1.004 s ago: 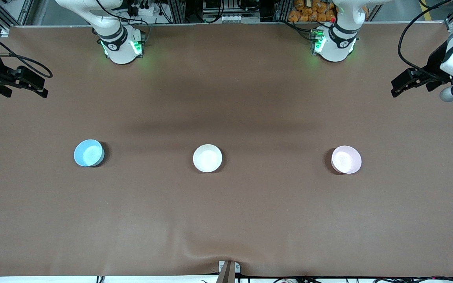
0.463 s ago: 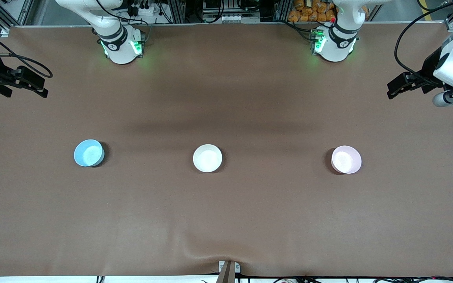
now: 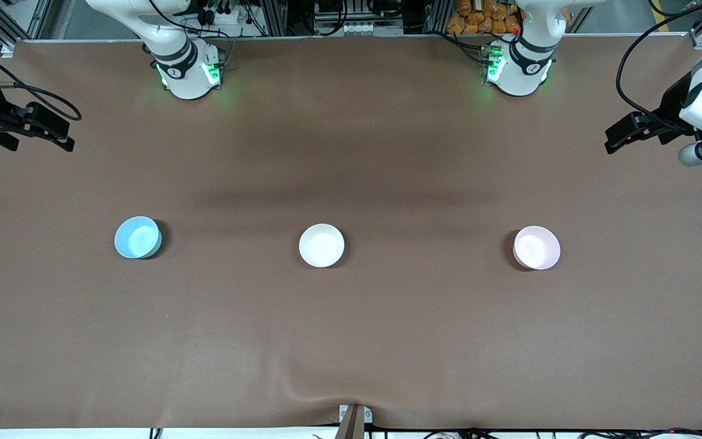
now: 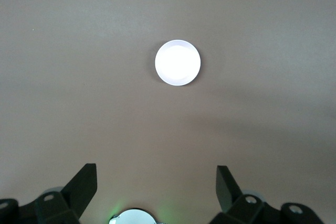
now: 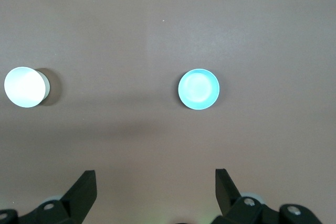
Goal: Stack pink and blue bowls on white bowl
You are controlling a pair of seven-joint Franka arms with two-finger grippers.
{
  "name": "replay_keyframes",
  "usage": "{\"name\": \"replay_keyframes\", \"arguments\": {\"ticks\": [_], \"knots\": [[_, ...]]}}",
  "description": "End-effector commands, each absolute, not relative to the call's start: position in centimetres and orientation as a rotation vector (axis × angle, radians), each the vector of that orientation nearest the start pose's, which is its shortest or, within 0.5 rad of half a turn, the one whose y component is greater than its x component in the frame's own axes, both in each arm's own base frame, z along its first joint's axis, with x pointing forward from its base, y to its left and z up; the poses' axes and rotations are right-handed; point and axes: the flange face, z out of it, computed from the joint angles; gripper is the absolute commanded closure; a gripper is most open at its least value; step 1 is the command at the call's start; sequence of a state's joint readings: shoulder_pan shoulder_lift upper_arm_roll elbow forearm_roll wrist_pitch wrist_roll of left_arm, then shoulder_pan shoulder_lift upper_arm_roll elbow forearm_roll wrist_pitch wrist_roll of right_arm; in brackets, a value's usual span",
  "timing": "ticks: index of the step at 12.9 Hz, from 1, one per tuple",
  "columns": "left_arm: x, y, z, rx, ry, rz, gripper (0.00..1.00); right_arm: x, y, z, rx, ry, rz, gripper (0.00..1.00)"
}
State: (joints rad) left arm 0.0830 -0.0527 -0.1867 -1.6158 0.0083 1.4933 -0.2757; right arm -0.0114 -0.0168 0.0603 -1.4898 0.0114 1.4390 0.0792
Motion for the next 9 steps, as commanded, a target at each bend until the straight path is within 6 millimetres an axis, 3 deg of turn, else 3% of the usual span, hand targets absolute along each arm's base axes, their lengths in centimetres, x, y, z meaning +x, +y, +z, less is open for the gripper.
{"name": "replay_keyframes", "arguments": {"ticks": [1,9], "knots": [[52.6,-5.4,62.2,-3.108,-0.268,0.132,0.00,53.1,2.7,66.5,-3.125,0.037,0.052,0.00],[52.5,-5.0,60.8,-3.100,-0.278,0.142,0.00,53.1,2.7,66.5,-3.125,0.037,0.052,0.00]]}}
